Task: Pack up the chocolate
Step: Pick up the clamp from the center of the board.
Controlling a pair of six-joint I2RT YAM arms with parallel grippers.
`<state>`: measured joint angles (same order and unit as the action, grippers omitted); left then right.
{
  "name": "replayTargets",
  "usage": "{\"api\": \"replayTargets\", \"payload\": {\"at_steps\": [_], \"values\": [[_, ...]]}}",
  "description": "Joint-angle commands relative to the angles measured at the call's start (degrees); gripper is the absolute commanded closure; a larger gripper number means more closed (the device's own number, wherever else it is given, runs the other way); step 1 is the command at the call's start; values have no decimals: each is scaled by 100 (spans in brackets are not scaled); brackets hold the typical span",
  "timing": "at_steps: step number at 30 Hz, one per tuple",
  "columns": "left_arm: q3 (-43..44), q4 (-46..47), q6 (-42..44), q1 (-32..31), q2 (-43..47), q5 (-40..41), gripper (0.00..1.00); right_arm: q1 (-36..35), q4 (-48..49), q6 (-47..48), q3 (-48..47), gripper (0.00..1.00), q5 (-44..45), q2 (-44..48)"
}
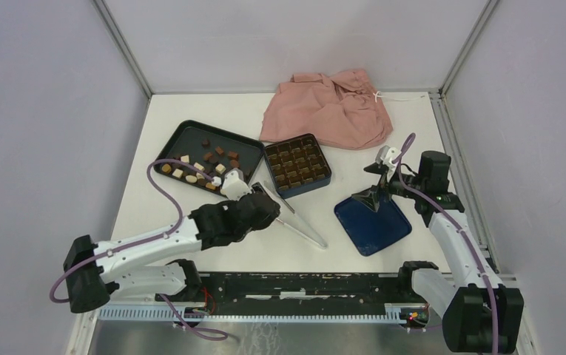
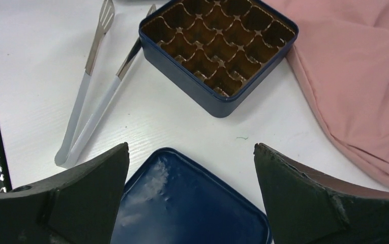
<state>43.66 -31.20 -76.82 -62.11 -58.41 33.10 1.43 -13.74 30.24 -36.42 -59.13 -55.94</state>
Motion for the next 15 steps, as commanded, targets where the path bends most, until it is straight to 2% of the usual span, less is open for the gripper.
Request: {"api": "replayTargets", "payload": {"at_steps": [1,7,15], "values": [[755,-1488,-1570,-21,-872,455,33,-10,662,31,310,2,216,193],[1691,-2282,-1727,-26,-2360,183,35,-3,596,77,344,2,217,237],[1984,-2259,-1785,-21,-3208,403,37,-11,594,87,382,2,192,326]]}}
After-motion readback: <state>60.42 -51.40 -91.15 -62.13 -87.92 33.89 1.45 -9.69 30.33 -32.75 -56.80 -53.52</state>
